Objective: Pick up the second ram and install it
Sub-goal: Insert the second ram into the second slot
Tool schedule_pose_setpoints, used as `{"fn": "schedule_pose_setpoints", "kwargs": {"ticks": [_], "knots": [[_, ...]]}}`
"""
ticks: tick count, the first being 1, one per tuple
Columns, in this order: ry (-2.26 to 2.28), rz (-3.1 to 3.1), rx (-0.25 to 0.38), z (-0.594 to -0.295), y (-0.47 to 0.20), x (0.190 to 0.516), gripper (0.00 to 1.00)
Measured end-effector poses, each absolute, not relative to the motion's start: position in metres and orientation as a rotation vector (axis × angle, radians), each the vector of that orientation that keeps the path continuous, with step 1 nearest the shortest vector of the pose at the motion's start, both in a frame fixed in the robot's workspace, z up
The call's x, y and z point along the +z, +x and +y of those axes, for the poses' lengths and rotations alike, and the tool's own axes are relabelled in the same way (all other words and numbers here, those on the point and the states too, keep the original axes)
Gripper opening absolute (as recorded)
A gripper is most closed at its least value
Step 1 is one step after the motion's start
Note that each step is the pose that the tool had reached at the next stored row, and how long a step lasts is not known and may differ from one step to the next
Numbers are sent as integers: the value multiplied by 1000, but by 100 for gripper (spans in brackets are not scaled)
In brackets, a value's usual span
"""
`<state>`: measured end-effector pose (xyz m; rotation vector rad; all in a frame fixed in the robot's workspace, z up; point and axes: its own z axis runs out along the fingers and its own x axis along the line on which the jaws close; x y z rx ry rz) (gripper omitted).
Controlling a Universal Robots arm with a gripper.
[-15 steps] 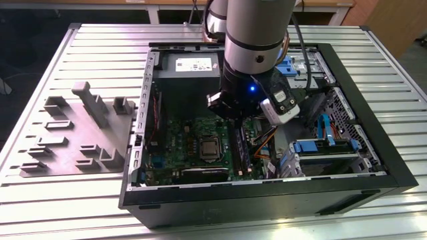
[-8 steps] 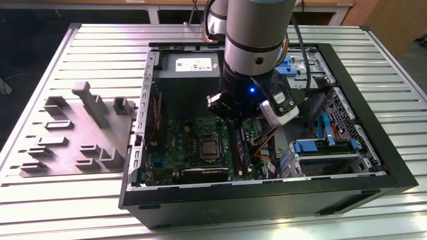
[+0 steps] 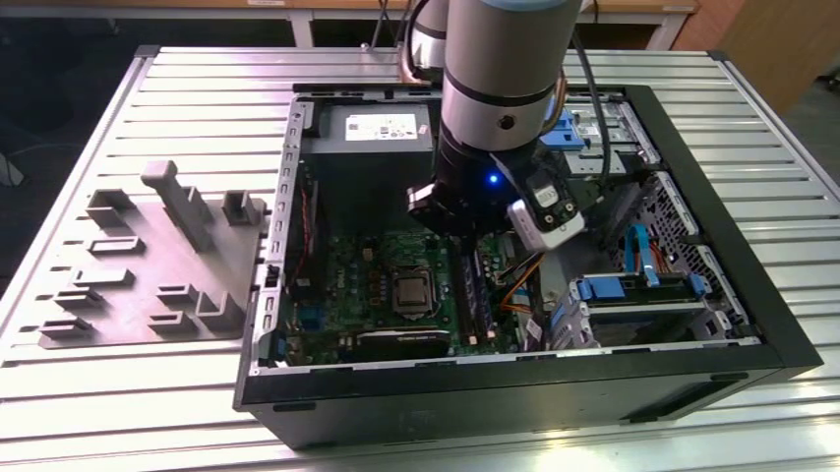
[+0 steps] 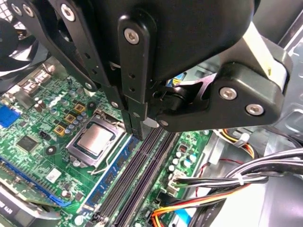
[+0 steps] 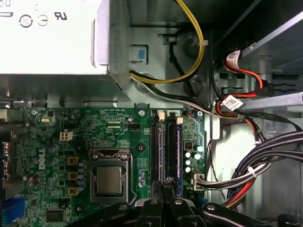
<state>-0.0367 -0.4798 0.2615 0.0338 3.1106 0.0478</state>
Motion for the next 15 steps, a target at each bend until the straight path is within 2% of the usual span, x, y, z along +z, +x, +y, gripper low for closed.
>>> {"fn": "schedule_pose_setpoints", "kwargs": {"ticks": [15], "knots": [[103,3108,47,-479,-36,257,12]]}}
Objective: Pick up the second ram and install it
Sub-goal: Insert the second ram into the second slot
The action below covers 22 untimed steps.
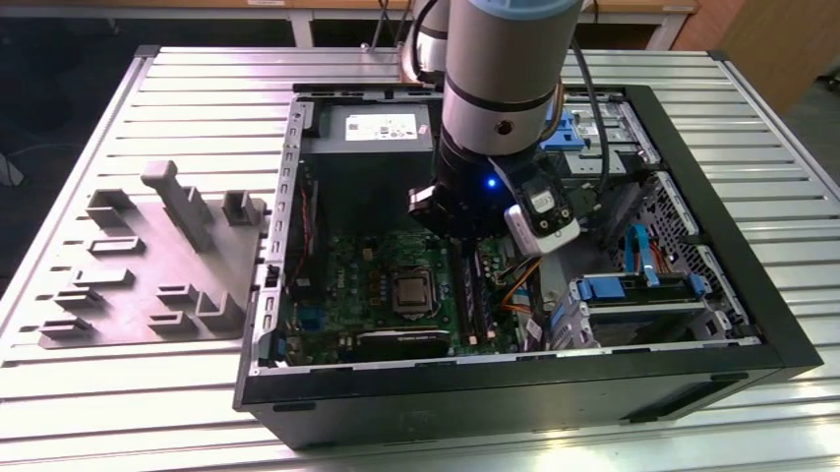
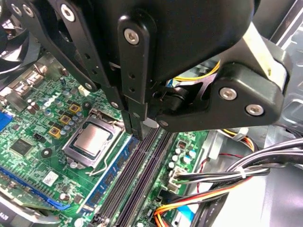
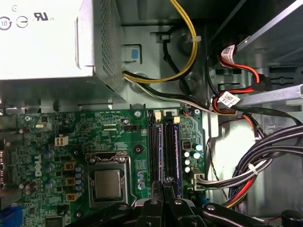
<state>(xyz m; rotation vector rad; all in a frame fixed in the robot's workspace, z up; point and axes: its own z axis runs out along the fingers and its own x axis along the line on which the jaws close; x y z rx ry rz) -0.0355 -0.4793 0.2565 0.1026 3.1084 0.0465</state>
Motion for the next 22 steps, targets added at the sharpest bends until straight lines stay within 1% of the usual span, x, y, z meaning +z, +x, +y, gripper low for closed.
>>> {"fn": "schedule_pose_setpoints", "kwargs": {"ticks": [9,22], "knots": [[103,3108,47,-479,-35,255,12],[87,3109,47,-477,-33,245,12]]}}
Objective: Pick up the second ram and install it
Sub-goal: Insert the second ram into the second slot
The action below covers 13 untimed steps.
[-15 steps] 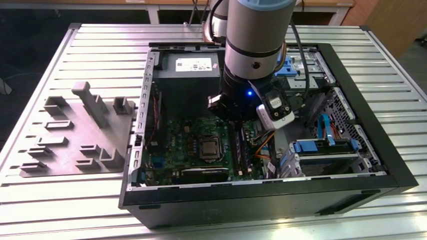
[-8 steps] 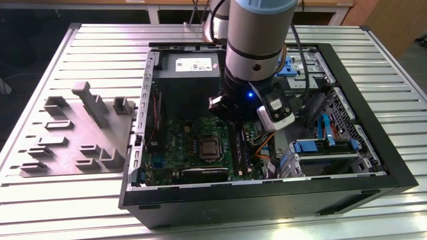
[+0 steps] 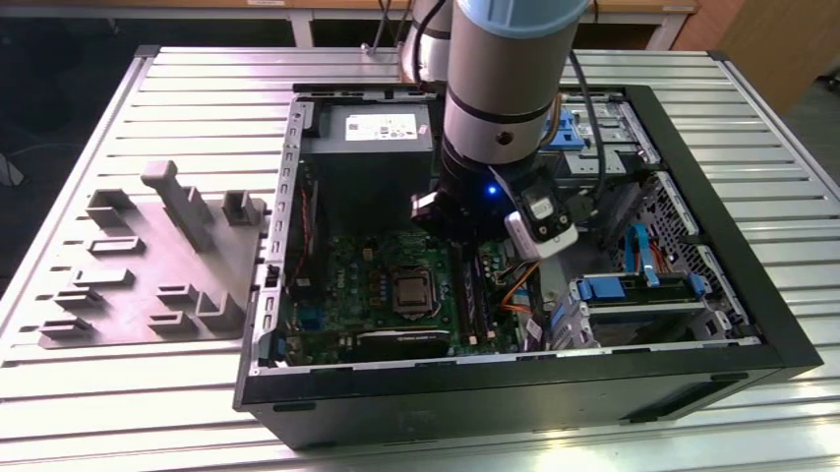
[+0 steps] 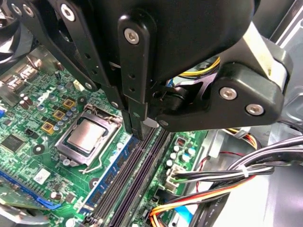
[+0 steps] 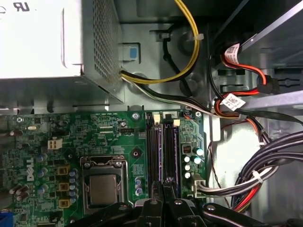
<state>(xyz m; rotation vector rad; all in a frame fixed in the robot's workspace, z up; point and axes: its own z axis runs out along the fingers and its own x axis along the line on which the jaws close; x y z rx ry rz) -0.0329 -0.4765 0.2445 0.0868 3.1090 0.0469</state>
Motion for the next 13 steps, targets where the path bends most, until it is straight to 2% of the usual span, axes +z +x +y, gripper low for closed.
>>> {"fn": "schedule_pose_setpoints", "kwargs": {"ticks": [13], "knots": [[17,3111,48,-476,-33,237,12]]}}
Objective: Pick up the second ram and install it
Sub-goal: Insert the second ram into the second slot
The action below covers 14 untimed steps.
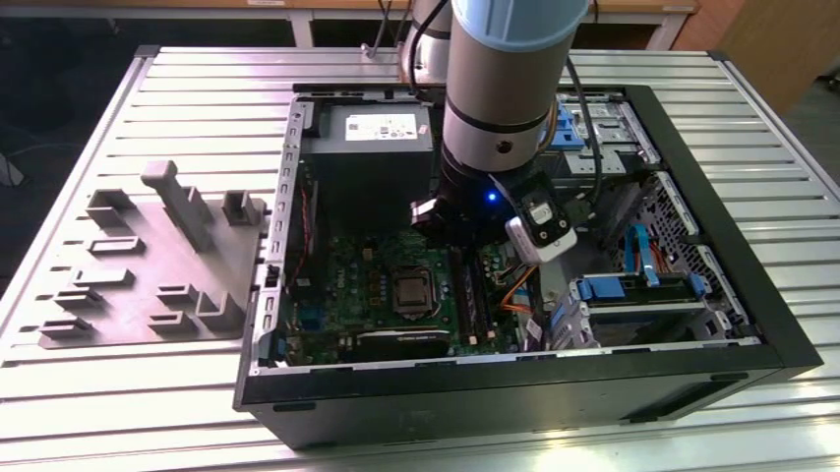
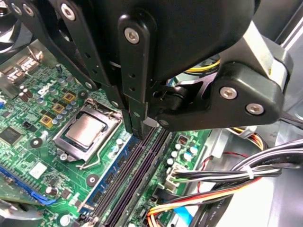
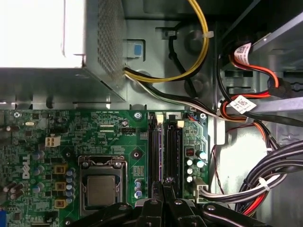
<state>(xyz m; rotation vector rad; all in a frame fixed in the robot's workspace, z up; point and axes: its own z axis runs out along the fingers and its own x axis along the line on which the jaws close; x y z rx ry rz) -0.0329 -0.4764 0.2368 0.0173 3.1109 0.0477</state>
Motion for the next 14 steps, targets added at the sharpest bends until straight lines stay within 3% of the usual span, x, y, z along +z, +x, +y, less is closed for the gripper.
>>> {"fn": "schedule_pose_setpoints", "kwargs": {"ticks": [14], "knots": [[-8,3111,44,-476,-33,233,12]]}}
